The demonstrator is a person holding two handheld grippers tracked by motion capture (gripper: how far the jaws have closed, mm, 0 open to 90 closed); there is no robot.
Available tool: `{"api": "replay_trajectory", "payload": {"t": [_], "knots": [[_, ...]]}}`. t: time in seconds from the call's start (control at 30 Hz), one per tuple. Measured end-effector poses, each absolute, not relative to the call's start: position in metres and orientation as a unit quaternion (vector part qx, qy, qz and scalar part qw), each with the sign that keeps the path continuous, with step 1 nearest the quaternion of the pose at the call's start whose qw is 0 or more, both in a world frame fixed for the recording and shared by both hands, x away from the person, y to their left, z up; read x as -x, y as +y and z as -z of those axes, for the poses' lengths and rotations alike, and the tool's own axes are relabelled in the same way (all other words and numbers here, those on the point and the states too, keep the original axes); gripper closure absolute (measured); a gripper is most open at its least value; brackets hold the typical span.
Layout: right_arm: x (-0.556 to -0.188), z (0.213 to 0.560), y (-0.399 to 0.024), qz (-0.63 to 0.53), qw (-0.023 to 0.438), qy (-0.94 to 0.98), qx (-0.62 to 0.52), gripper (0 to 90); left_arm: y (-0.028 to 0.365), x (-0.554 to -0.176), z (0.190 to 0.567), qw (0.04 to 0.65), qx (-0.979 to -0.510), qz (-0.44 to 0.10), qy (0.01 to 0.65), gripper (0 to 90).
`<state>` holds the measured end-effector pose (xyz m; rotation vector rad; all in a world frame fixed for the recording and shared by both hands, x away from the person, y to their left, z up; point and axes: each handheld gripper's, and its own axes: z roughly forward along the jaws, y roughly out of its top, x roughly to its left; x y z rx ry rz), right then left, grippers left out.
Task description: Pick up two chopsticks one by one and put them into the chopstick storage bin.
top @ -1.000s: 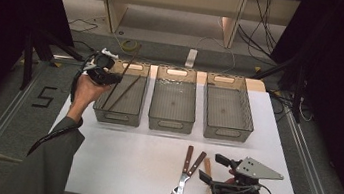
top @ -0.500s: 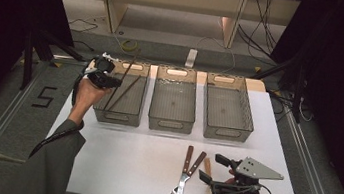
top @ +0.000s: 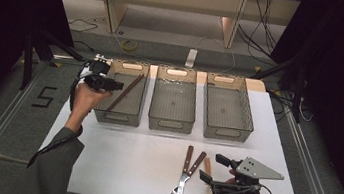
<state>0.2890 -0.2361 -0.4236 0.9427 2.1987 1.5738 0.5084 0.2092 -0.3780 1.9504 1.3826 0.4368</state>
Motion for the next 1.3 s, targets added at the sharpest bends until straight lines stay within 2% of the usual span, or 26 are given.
{"api": "replay_trajectory", "payload": {"t": [0.17,0.3,0.63,0.87,1.3], "knots": [[-0.289,0.424,-0.236,-0.542,0.141,0.761,-0.326,22.6,0.210,-0.483,0.377,0.390,-0.737,-0.147,0.532,38.5],[-0.290,0.424,-0.236,-0.537,0.144,0.763,-0.329,22.6,0.210,-0.475,0.369,0.389,-0.736,-0.153,0.533,33.0],[-0.296,0.426,-0.238,-0.493,0.162,0.772,-0.367,24.0,0.197,-0.448,0.364,0.387,-0.755,-0.162,0.504,26.6],[-0.301,0.430,-0.237,-0.456,0.173,0.779,-0.393,25.9,0.192,-0.441,0.371,0.402,-0.746,-0.180,0.500,23.7],[-0.311,0.437,-0.236,-0.408,0.164,0.792,-0.424,28.0,0.185,-0.411,0.390,0.434,-0.754,-0.155,0.468,18.1]]}}
